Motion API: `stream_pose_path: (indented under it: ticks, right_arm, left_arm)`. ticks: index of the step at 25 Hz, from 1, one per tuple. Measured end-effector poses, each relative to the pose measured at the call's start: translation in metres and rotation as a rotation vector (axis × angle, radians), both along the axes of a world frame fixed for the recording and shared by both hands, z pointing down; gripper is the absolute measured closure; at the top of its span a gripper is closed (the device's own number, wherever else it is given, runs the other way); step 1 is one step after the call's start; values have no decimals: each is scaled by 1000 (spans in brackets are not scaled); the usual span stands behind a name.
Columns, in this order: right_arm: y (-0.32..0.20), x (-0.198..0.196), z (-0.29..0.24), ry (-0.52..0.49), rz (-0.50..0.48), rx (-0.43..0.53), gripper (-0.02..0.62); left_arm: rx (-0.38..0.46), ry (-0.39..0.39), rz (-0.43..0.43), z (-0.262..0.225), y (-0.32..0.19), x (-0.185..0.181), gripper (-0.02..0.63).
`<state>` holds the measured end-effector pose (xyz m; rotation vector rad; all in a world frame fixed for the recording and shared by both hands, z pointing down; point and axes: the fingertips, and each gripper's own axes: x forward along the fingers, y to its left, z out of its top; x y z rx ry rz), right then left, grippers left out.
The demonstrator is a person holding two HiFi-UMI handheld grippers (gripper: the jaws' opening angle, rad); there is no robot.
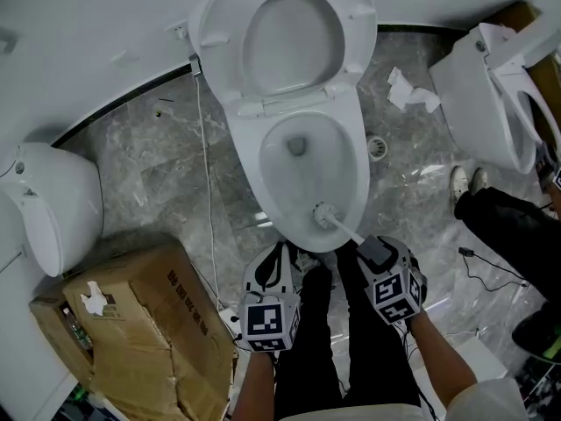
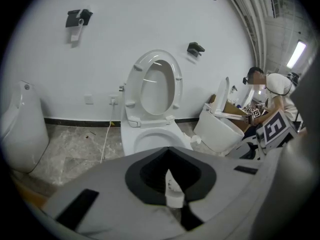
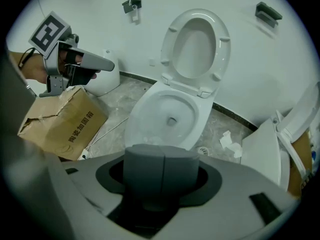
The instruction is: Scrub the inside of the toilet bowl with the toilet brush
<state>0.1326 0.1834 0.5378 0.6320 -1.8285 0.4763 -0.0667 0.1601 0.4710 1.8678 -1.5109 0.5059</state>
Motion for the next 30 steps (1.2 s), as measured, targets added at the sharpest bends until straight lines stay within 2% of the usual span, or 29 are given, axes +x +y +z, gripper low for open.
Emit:
stream_pose_path:
  ticks: [10,19,26,30]
  right_arm:
    - [17,-42,1,-58,-70,-38,328]
    - [-15,-79,9,-150,11,-38,330]
    - [-52,-102,14,-228,114,-44,331]
    - [-75,-107,18,-268,207,-65,331]
  left_arm:
    - [-7,-9,-41,1,12,-16,580]
    - [-30,-16,-72,8,25,-25,580]
    - [-58,-23,-69,15,28,-21,580]
    - [-57,-21,-52,14,15,-15,580]
